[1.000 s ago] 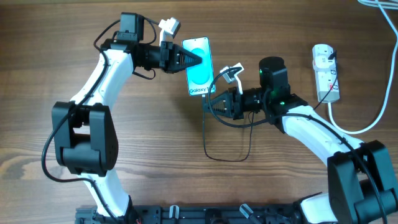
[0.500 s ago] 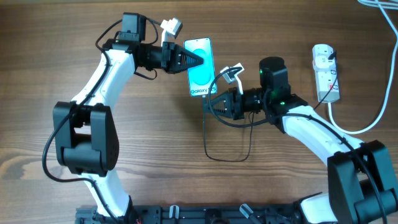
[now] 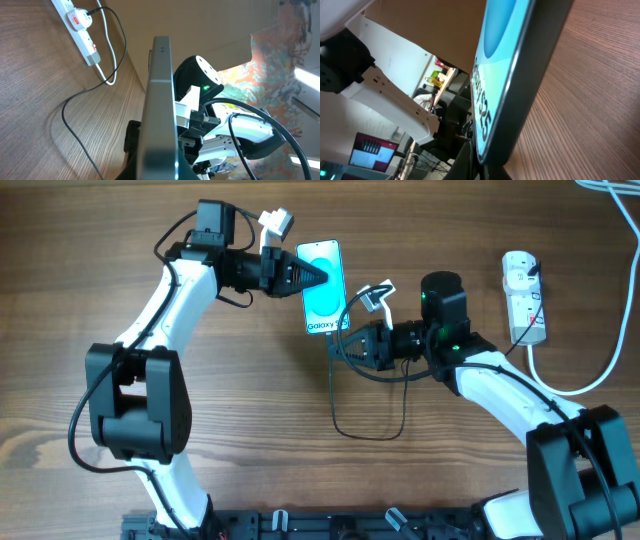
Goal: Plug charger to phone and switch on socket
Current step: 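Lower the phone with the plugged cable flat onto the table with both grippers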
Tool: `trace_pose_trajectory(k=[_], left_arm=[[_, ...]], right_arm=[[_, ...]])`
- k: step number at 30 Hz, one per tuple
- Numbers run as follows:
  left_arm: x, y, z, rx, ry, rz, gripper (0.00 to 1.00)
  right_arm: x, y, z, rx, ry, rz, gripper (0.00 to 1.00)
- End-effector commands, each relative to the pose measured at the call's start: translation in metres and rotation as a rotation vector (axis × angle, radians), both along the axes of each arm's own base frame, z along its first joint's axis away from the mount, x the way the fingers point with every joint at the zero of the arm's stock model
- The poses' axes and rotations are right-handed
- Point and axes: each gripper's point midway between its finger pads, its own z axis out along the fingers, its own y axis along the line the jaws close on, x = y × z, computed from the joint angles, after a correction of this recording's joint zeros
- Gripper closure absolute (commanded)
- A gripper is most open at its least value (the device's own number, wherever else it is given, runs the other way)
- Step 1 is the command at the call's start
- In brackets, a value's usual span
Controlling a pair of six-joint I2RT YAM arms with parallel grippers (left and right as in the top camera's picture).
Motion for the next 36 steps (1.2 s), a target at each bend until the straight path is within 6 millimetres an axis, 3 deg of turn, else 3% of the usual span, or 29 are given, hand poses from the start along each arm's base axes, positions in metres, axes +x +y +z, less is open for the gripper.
trace_pose_trajectory(k=[1,6,21,23,28,31,36], left_arm=[[-0.013,-0.012,0.007,-0.024,-0.013,-0.046,0.96],[-0.018,-0.019,0.007,-0.026,-0.028,-0.065,0.96],[-0.018,-0.019,0.007,-0.025,-0.028,-0.065,0.96],[-0.016,-0.019,0.003,-0.007,-0.031,-0.056,0.96],[-0.009,-0.01,0.001,0.009,-0.036,-0.023,0.96],[0.001,0.001,-0.007,0.052,-0.034,0.026,0.96],[0.015,0.015,-0.071,0.429,0.008,0.161,0.96]], right_arm=[[0.03,-0.009,0.016,-0.002,-0.073,-0.118,0.95],[0.041,-0.021,0.021,0.008,-0.071,-0.161,0.96],[0.042,-0.021,0.023,0.015,-0.075,-0.161,0.95],[0.041,-0.021,0.022,0.014,-0.066,-0.157,0.9],[0.036,-0.022,0.013,-0.007,-0.016,-0.146,0.57],[0.034,-0.023,0.01,-0.017,-0.016,-0.143,0.45],[0.043,-0.027,-0.008,-0.09,0.024,-0.222,0.37]])
